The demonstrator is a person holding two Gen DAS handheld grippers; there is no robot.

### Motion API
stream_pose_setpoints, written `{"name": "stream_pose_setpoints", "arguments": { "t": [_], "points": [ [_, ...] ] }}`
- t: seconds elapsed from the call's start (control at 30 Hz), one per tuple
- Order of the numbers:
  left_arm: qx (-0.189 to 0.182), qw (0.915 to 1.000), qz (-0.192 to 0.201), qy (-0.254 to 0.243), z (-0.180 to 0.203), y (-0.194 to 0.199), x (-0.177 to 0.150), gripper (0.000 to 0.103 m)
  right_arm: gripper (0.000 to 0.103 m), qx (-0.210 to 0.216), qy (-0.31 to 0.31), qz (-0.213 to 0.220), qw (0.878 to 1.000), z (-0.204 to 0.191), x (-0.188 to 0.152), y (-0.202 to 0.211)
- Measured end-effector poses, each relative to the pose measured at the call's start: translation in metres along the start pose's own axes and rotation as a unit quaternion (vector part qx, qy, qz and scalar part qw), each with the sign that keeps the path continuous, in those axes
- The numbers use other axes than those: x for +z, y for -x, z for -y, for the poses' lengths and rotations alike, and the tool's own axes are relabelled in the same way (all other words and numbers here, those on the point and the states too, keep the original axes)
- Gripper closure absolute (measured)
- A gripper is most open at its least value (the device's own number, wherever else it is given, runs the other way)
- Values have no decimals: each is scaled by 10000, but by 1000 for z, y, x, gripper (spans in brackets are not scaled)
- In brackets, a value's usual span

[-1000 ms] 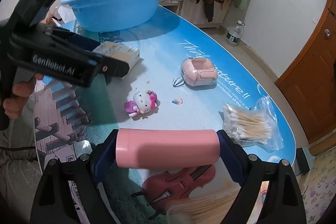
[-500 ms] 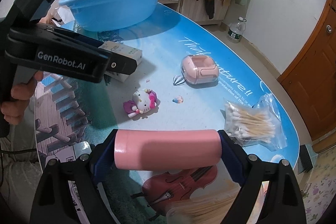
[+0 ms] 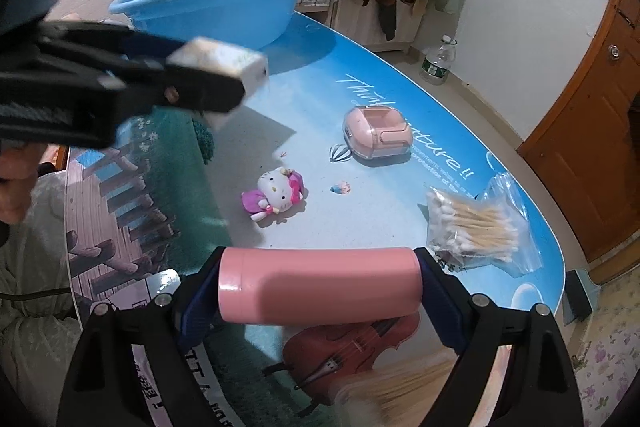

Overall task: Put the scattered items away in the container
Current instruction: 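Carry both items over the blue basin while the left gripper releases the tissue pack inside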

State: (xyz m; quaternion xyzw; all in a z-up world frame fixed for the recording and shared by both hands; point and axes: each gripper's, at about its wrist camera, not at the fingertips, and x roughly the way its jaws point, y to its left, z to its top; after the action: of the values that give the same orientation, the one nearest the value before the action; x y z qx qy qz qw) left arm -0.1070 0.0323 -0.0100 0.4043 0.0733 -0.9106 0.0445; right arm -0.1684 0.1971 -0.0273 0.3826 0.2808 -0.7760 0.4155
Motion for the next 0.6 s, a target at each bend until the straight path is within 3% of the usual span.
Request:
{"name": "stream_pose_setpoints", "arguments": {
  "t": [0.27, 0.6],
  "points": [
    [-41, 9988, 419, -250, -8, 29, 2, 33, 13, -309, -279, 167, 9990, -7, -2, 9],
    [38, 9976, 655, -224, -29, 60, 3, 33, 13, -598, -870, 308, 9939, -12, 0, 29]
  ]
}}
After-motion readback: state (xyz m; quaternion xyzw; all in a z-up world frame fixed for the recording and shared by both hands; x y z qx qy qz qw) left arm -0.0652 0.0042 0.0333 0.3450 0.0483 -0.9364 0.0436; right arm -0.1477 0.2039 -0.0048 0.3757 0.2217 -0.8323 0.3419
